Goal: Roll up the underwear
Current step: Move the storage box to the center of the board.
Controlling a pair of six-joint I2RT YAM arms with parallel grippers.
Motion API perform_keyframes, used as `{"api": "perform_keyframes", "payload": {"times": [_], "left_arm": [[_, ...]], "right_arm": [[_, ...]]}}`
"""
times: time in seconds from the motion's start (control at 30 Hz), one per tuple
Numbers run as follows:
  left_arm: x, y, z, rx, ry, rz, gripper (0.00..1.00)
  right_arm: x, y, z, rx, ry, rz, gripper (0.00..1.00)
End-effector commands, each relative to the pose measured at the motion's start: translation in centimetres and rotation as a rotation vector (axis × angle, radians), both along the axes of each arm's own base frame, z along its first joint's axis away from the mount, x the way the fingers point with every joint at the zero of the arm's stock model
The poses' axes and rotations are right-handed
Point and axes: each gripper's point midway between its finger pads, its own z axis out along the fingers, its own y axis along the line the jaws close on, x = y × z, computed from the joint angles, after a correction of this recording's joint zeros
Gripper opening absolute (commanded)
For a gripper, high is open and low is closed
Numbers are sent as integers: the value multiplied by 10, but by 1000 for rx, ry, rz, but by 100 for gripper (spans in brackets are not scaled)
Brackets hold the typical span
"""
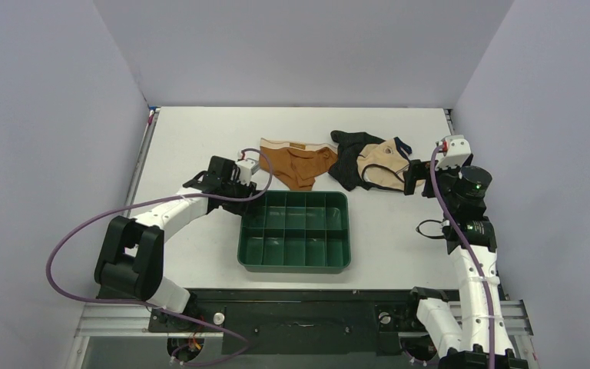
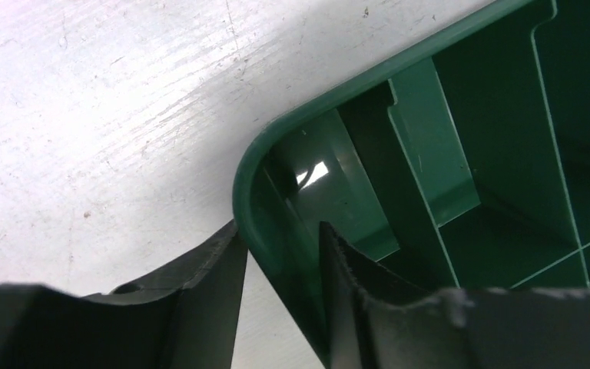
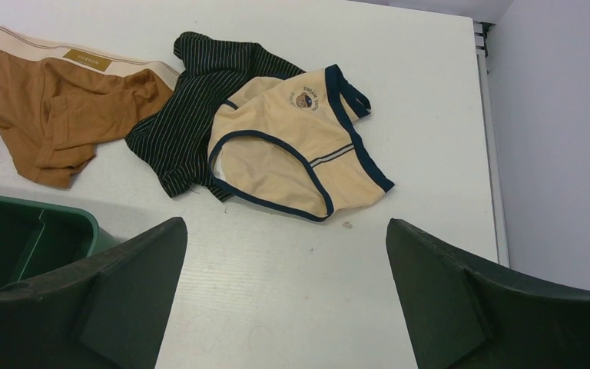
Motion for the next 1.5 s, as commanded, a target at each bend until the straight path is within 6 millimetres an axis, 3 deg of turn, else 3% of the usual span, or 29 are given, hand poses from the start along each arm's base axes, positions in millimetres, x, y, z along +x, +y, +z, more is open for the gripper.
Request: {"api": "perform_keyframes", "payload": {"times": [0.0,0.23,0.4,0.73,1.1,1.23,1.47], "left_arm": [[18,0,19,11,-59,30,30],[30,22,33,64,-100,101,0],[44,54,41,77,-104,183,0],[85,165,48,149,-113,424,0],[88,274,26,215,-14,617,0],[90,298,19,211,-5,699,0],[87,320,12,43,6,941,0]], "right_arm": [[4,2,8,-14,-27,12,97],[2,1,8,-15,-32,8,97],[1,2,9,-17,-37,11,97],[0,5,9,-12,-33,27,97],[1,5,7,-10,-27,31,97],[2,6,6,-9,-22,32,97],[2,6,5,-8,-18,35,97]]}}
